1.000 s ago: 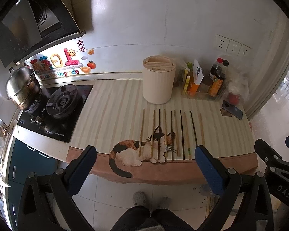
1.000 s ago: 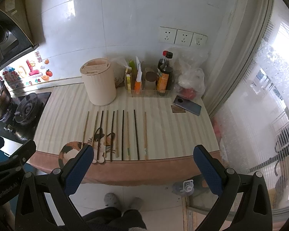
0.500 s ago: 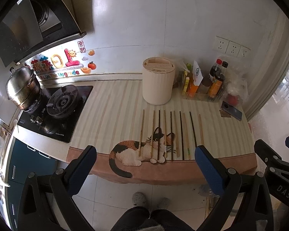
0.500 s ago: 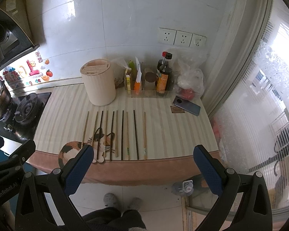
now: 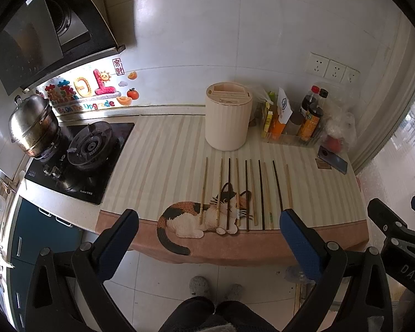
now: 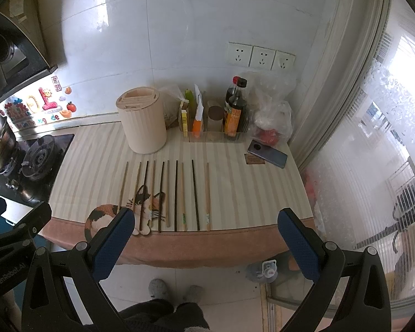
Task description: Organize utensils
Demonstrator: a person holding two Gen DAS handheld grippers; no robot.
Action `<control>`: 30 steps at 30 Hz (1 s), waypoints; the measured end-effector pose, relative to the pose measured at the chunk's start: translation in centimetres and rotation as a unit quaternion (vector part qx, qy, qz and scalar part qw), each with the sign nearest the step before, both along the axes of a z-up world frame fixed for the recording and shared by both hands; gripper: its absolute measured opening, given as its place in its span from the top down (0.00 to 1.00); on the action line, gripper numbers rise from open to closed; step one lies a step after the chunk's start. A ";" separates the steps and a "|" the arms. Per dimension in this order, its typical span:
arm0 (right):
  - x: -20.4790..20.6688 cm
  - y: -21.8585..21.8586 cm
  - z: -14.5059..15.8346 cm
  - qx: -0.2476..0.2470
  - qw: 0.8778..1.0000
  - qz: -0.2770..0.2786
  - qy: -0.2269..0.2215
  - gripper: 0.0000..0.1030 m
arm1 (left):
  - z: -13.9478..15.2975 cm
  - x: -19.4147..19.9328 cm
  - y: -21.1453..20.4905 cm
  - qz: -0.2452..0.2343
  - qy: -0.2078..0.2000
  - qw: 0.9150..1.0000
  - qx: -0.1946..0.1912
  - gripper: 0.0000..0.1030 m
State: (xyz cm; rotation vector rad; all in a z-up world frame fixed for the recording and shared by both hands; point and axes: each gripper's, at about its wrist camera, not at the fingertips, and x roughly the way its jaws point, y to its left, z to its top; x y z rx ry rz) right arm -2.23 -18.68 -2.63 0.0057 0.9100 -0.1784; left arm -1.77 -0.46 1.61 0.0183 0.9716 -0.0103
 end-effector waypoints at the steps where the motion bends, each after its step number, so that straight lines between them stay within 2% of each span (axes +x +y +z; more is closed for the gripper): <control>1: -0.1 0.0 0.0 0.000 1.000 0.000 -0.001 0.00 | 0.0 0.0 0.0 0.000 0.000 1.000 0.000 0.00; 30: 0.0 0.3 0.4 -0.002 1.000 0.001 -0.006 0.00 | 0.4 0.3 0.1 0.004 -0.004 1.000 -0.002 0.00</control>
